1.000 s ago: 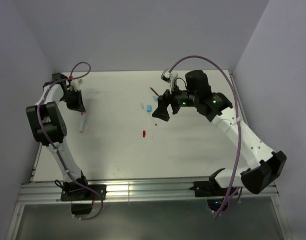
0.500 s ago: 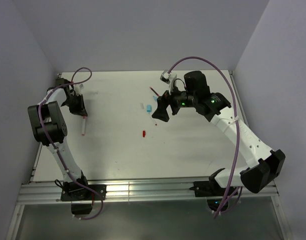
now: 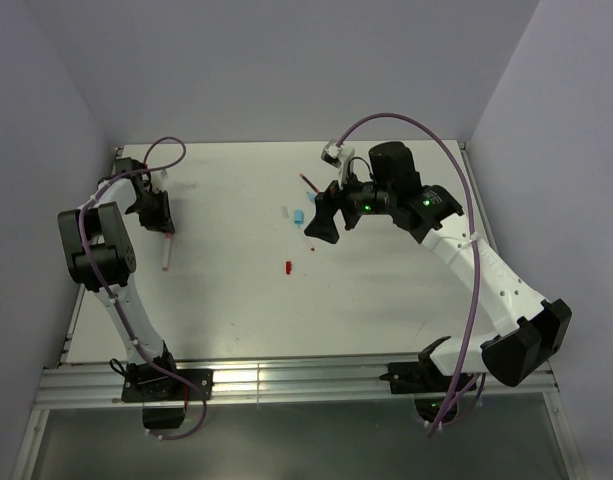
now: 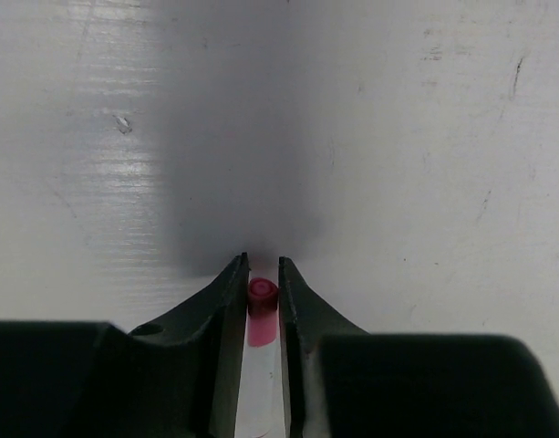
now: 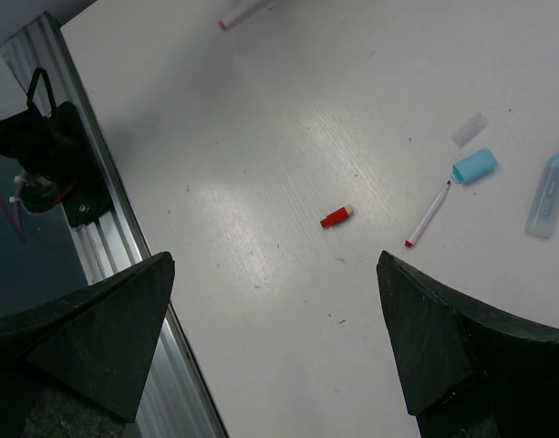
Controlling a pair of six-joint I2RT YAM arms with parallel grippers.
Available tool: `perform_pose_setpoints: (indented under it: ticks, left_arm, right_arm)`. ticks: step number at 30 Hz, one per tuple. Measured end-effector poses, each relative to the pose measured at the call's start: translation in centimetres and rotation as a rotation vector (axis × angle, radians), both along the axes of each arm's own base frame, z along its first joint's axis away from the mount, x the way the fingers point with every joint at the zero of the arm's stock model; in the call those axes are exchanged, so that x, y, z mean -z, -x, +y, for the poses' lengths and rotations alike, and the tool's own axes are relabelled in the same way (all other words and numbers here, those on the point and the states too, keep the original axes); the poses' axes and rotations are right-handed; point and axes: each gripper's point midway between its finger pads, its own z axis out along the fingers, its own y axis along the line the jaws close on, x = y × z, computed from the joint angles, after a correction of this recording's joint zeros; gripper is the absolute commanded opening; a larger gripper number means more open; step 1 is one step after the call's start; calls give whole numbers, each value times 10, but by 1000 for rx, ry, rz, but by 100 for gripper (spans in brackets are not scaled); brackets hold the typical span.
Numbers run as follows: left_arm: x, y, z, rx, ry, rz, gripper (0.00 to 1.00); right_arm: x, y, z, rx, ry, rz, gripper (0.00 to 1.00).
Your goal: Insert the pens into the pen caps
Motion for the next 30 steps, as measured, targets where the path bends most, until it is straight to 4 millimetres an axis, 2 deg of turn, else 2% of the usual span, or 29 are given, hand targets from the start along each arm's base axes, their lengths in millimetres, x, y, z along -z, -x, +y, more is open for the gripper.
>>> perform_pose_setpoints:
  ticks: [4,15,18,20,23,24,26,28,30]
  left_arm:
    - [1,-1,-1,-14,-3,1,33]
    - [-1,-2,-2,-28,-5,-2,35]
    - [-6,-6,-2,-27,-9,-15,35]
    - [-20,-15,-1,-25,-15,-54,35]
    - [-60,-31,-1,-14,-35,-164,36]
    - [-79,-35,-2,-6,-45,-213,39]
    - [-122,-41,-8,17,-69,-330,43]
    - [-176,-44,-21,51,-96,-487,50]
    - [-228,-35,-40,92,-114,-650,59]
  right_arm:
    - [0,0,0,0,0,0,100]
    - [0,-1,-1,7,4,-3,100]
    - [1,-2,-1,10,6,-3,100]
    - [1,-2,-2,15,7,-4,100]
    - [1,-6,-5,34,11,-3,99]
    - [2,-8,-6,44,13,-2,99]
    - [3,-12,-11,71,20,-3,97]
    - [6,-19,-15,106,35,-4,94]
    - [12,-27,-19,141,59,0,93]
